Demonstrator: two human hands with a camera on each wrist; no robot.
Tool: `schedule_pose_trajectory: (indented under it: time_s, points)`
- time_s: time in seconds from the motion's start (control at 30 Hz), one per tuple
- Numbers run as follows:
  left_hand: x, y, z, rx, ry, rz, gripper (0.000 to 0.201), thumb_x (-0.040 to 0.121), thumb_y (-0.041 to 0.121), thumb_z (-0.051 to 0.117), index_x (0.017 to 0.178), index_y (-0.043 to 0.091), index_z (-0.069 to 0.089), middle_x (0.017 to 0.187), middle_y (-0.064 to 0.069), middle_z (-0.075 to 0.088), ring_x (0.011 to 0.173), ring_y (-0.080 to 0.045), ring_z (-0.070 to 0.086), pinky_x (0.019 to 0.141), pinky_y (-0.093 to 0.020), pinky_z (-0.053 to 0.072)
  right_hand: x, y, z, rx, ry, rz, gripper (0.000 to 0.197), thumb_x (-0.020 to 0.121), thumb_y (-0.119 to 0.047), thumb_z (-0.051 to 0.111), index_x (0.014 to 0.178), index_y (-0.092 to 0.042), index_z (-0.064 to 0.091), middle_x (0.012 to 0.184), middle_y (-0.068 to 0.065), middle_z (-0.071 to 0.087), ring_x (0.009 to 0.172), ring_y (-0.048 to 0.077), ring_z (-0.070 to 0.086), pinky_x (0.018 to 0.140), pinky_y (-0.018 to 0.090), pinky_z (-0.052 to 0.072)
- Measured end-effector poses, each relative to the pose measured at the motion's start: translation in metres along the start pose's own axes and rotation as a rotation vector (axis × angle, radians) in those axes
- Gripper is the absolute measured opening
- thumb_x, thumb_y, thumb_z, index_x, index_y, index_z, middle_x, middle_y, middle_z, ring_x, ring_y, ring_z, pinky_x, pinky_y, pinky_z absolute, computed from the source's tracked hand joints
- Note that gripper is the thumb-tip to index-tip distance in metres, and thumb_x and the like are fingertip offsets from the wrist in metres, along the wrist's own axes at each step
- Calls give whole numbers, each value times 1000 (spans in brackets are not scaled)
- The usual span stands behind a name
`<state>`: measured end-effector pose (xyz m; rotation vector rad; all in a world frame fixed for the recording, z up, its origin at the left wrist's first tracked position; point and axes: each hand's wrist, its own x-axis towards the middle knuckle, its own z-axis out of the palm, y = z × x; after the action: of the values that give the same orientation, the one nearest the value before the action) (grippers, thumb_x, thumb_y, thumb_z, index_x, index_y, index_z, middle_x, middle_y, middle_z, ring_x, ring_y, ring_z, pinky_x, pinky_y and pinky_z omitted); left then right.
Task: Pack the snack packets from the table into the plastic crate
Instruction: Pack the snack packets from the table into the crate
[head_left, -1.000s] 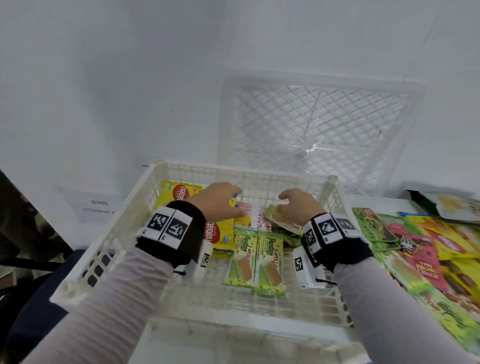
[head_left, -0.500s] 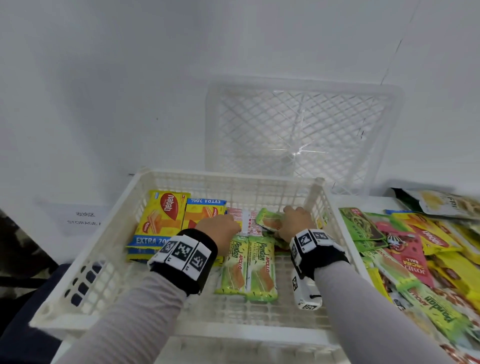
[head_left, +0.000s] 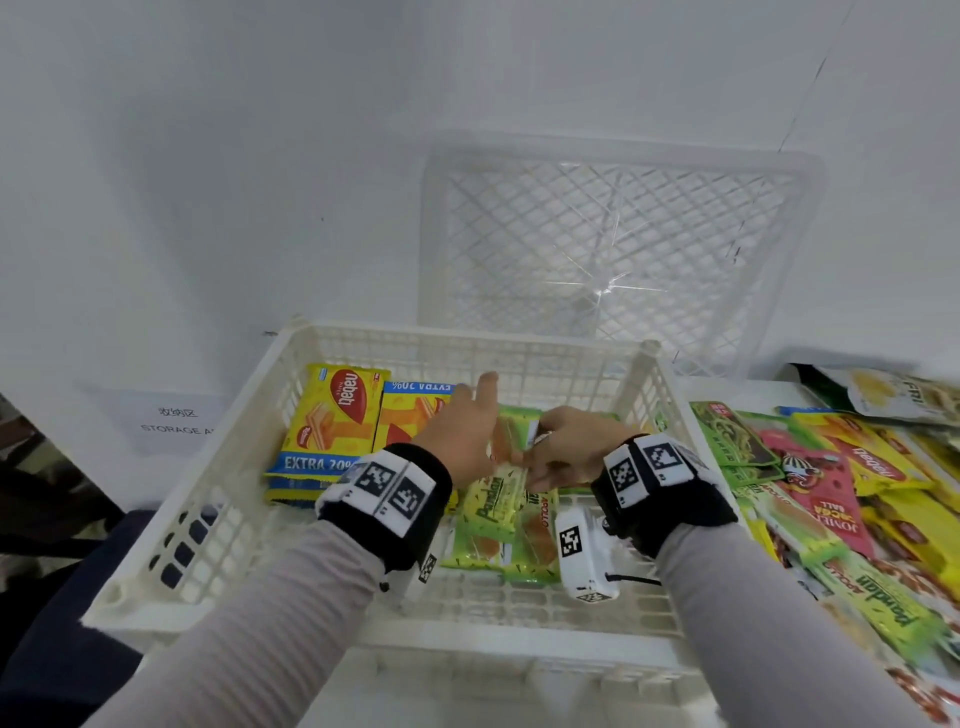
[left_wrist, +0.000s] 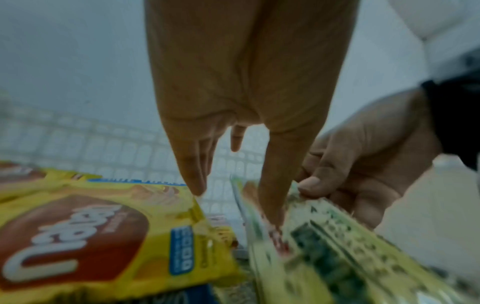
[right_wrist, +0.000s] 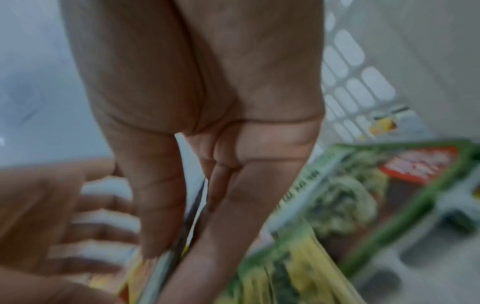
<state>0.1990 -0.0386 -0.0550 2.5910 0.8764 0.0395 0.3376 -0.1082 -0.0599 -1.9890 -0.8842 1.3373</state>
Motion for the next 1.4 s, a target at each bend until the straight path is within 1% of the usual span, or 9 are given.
schedule_pose_trajectory:
  time_s: [0.17,0.33,0.47,0.6,0.73,0.83,0.97,1.23,1.4]
  points:
    - [-7,7,7,434,-240,170,39,75,20,75,108,7,57,106,-7,48,102,-25,52,72,-32,42,9,10,15,-84,-125,109,6,83,5,65,79,8,62,73,18,70,82,30,70,89,44,54]
    - [-7,5,12,613,-340,212,69,69,44,78,123,11,48,117,-7,49,111,-26,49,84,-37,41,8,14,23,-140,2,52,13,79,2,71,71,2,60,59,13,67,52,18,67,63,33,60]
    - [-7,5,13,650,-373,206,69,71,49,75,126,13,52,124,-8,45,118,-27,43,93,-39,38,1,3,21,-827,197,-114,37,71,-19,81,102,-8,63,99,7,65,89,22,62,78,30,52]
    - [-9,6,16,625,-388,222,68,76,58,65,121,8,55,128,-10,45,118,-27,44,93,-39,40,-6,-1,29,-1260,45,-144,67,59,-29,86,118,-13,60,116,10,57,107,27,56,90,38,50]
    - [-8,5,20,629,-393,229,74,79,56,64,130,7,43,130,-9,46,121,-26,43,98,-39,37,-7,8,35,-1258,-99,-77,76,63,-29,84,130,-12,53,143,13,40,134,29,37,103,42,42]
    - [-5,2,24,681,-407,233,84,80,54,64,140,5,32,144,-11,37,133,-26,33,110,-41,29,-8,13,40,-1345,-132,11,109,70,-40,79,150,-8,13,158,15,-3,146,27,-3,114,44,20]
    - [-1,-3,32,725,-483,180,101,83,52,61,149,3,3,158,-14,2,146,-24,5,118,-44,4,-9,15,50,-1413,-109,96,125,73,-50,73,146,-5,-18,153,16,-25,144,30,-15,116,44,10]
    - [-2,-1,33,695,-502,169,103,85,49,62,148,0,-2,158,-17,-3,146,-26,2,118,-40,5,-8,14,56,-1317,-78,73,122,77,-47,71,146,-1,-18,153,21,-23,142,35,-16,116,44,6]
    - [-3,5,20,594,-488,202,83,77,42,72,142,5,35,151,-15,29,136,-29,34,111,-39,32,-14,6,49,-1226,-81,0,106,74,-40,76,149,-3,12,156,22,-1,145,34,1,115,43,18]
